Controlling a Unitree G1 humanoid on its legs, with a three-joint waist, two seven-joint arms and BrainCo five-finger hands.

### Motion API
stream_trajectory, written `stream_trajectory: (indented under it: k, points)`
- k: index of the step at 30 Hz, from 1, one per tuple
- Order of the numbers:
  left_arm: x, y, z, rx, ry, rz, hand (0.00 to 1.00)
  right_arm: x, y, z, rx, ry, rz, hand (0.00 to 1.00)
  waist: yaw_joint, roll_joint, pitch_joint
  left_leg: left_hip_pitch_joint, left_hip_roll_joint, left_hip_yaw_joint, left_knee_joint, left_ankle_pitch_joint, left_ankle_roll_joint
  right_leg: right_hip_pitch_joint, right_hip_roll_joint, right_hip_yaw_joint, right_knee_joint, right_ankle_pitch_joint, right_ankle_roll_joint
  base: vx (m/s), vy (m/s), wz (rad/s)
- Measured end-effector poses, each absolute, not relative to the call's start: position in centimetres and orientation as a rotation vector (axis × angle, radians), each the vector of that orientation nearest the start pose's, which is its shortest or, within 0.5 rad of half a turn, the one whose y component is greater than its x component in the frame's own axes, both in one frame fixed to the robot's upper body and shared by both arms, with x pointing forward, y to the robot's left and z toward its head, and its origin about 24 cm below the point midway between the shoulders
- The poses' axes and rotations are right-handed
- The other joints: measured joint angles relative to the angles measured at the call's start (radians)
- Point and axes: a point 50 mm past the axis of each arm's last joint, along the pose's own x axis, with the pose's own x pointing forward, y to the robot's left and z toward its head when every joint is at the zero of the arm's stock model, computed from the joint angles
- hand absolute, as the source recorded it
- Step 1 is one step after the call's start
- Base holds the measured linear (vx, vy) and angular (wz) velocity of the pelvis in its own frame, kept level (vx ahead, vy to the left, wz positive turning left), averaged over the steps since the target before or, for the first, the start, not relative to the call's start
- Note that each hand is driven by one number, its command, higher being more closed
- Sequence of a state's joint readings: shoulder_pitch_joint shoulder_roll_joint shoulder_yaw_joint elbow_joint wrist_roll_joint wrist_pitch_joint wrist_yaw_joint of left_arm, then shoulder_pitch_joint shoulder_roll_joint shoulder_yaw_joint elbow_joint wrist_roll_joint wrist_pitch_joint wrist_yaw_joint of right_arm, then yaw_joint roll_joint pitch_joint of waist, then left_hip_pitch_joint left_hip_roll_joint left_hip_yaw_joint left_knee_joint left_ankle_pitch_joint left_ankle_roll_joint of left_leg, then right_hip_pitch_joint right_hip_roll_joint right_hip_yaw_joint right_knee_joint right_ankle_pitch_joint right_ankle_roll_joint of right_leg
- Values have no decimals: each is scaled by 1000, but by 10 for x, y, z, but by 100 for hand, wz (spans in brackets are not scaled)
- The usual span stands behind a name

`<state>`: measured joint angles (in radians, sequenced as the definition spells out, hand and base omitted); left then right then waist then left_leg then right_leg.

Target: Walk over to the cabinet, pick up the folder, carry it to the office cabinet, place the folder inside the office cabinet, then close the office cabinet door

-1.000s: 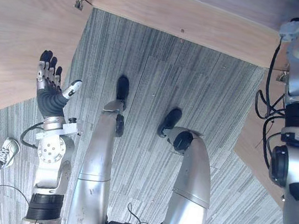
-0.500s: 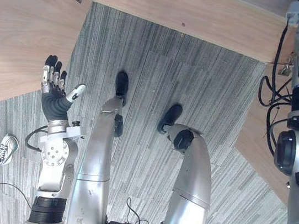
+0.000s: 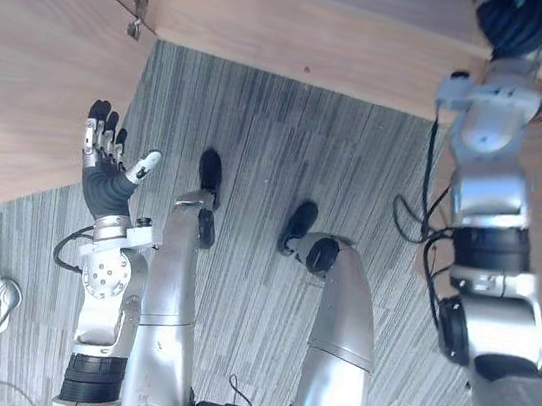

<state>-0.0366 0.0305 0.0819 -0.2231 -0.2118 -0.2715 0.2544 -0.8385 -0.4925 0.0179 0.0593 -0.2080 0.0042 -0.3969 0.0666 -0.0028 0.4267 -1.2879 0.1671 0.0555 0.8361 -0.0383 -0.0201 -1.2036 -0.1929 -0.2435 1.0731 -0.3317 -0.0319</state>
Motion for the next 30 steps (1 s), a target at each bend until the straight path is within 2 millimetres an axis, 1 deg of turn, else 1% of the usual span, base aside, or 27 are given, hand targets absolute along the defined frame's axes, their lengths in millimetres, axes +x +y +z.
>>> stream_trajectory:
  k: [1,3,4,5,6,8,9,10,11,12,13,15,16,17,18,19,20,22,23,24,25,26,28,29,30]
  points:
    - [243,187,123,-235,-510,313,0,320,-185,301,-498,-907,-403,100,0,0,0,16,2,1,1,-10,5,17,3,1,-5,-1,1,-34,12,-10]
    - [244,187,122,-233,-500,309,0,304,-178,277,-499,-900,-369,100,-1,-1,-7,82,4,6,-2,-27,7,88,7,1,-27,-3,6,-17,11,-9]
    - [244,186,121,-231,-494,305,0,300,-178,269,-500,-890,-360,100,-2,-1,-18,93,5,8,-4,-31,8,101,9,1,-35,-2,8,0,15,-8]
    - [244,186,119,-228,-481,300,0,294,-177,256,-518,-870,-349,100,-4,-4,-40,119,8,12,-13,-37,10,128,12,2,-55,0,12,16,16,-8]
    - [245,185,117,-224,-476,295,0,291,-176,250,-518,-862,-344,100,-5,-5,-44,138,8,16,-20,-39,12,149,15,3,-68,3,18,41,28,-14]
    - [243,184,109,-182,-440,282,0,279,-168,223,-515,-814,-293,100,-10,-5,-47,234,16,33,-45,-52,9,247,25,8,-122,12,32,77,31,-16]
    - [242,183,104,-160,-414,268,0,274,-164,212,-519,-791,-258,100,-13,-5,-52,276,16,41,-56,-59,14,290,26,10,-145,15,38,120,44,-15]
    - [238,181,96,-125,-376,244,0,266,-159,192,-513,-741,-203,100,-18,-8,-80,330,16,53,-73,-72,17,346,30,15,-180,19,47,111,41,-11]
    - [236,180,93,-113,-361,236,0,263,-158,185,-513,-720,-182,100,-18,-7,-90,353,16,56,-83,-75,16,371,32,16,-199,21,51,150,51,-12]
    - [234,179,88,-94,-342,221,0,259,-156,173,-504,-684,-153,100,-21,-10,-97,409,16,62,-105,-83,17,432,38,16,-238,27,60,109,32,-7]
    - [232,178,86,-91,-330,217,0,256,-155,167,-496,-664,-143,100,-22,-12,-102,438,16,66,-115,-85,20,461,40,16,-255,30,62,136,34,-7]
    - [227,178,70,-74,-259,199,0,246,-148,142,-454,-576,-97,100,-26,-22,-125,553,14,86,-160,-96,24,578,45,15,-325,40,68,148,30,-7]
    - [225,177,65,-71,-235,198,0,243,-146,137,-441,-554,-85,100,-27,-22,-132,578,15,87,-168,-99,23,605,49,15,-344,44,69,212,50,-12]
    - [219,178,45,-53,-142,188,0,233,-141,113,-393,-449,-33,100,-33,-30,-161,671,15,103,-209,-110,24,700,59,16,-415,56,77,173,47,-14]
    - [217,178,35,-48,-94,183,0,229,-140,101,-378,-391,-21,100,-35,-35,-175,716,15,114,-234,-113,23,742,61,19,-449,62,80,201,53,-20]
    - [214,179,25,-44,-44,177,0,227,-141,85,-369,-322,-19,100,-38,-37,-197,752,15,124,-257,-114,22,779,65,20,-484,71,83,126,30,-17]
    - [213,179,21,-43,-25,177,0,227,-141,78,-367,-286,-18,100,-39,-39,-204,772,15,131,-269,-114,22,796,67,23,-499,76,83,149,32,-21]
    - [209,179,6,-33,45,179,0,224,-145,49,-368,-152,-13,100,-42,-40,-237,830,15,150,-310,-114,22,848,77,36,-554,93,85,103,13,-22]
    - [206,179,-5,-21,93,178,0,221,-149,29,-366,-62,-24,100,-43,-41,-252,869,11,162,-344,-109,17,880,81,42,-590,105,86,133,2,-20]
    - [204,179,-17,-19,149,179,0,218,-153,12,-374,20,-31,100,-46,-42,-254,922,-2,167,-390,-92,13,926,82,50,-633,123,89,111,0,-16]
    - [202,179,-22,-14,175,176,0,217,-156,3,-378,60,-33,100,-50,-42,-258,944,-7,170,-412,-83,13,945,83,52,-655,132,90,121,-6,-9]
    - [199,179,-32,2,223,166,0,213,-161,-14,-385,138,-41,100,-61,-38,-283,967,-17,173,-461,-63,8,968,86,52,-705,153,93,80,-5,-5]
    - [192,181,-50,23,313,162,0,204,-172,-40,-399,267,-59,100,-66,-32,-300,1018,-29,191,-549,-24,6,1013,97,61,-802,201,95,95,6,-15]
    - [191,181,-54,24,334,163,0,203,-174,-46,-400,298,-62,100,-66,-31,-300,1034,-33,193,-575,-13,5,1028,99,67,-826,213,96,74,12,-20]
    - [188,182,-62,26,376,164,0,199,-178,-58,-398,360,-73,100,-69,-30,-301,1067,-42,199,-619,6,4,1056,102,70,-867,234,98,58,4,-14]
